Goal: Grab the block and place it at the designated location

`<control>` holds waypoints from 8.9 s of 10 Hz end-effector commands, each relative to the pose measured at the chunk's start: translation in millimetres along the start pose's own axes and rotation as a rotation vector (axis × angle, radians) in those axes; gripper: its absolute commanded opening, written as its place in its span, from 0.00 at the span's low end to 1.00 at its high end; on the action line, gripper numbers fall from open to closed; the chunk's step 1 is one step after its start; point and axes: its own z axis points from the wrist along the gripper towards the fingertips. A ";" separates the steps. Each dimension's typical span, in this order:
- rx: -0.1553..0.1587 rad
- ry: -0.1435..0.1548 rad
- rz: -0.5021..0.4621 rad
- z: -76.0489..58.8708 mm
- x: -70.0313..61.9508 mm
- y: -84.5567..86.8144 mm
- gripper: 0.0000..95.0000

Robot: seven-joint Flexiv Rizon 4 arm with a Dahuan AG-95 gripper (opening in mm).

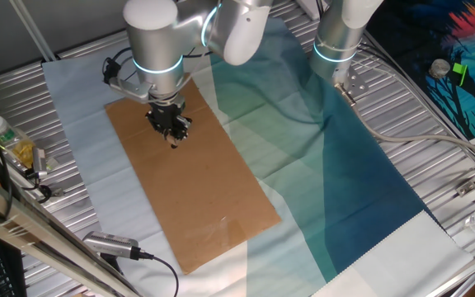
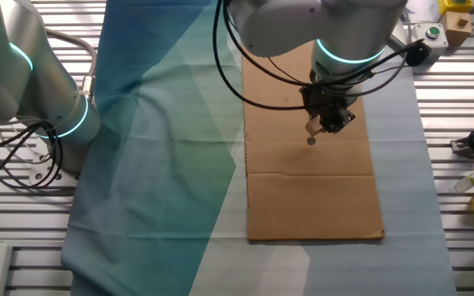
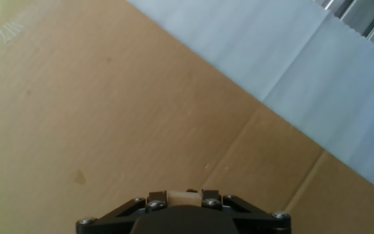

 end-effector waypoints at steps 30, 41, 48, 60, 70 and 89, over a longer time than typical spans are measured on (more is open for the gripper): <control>-0.011 0.005 -0.014 24.2 7.6 -2.2 0.00; -0.006 -0.005 -0.036 42.5 4.2 -6.8 0.00; -0.009 0.006 -0.062 45.2 6.2 -7.6 0.20; -0.012 -0.010 -0.099 42.0 9.6 -10.4 0.80; -0.045 0.030 -0.019 -43.2 8.0 3.4 0.00; -0.005 0.092 0.299 -83.7 -125.2 133.2 0.00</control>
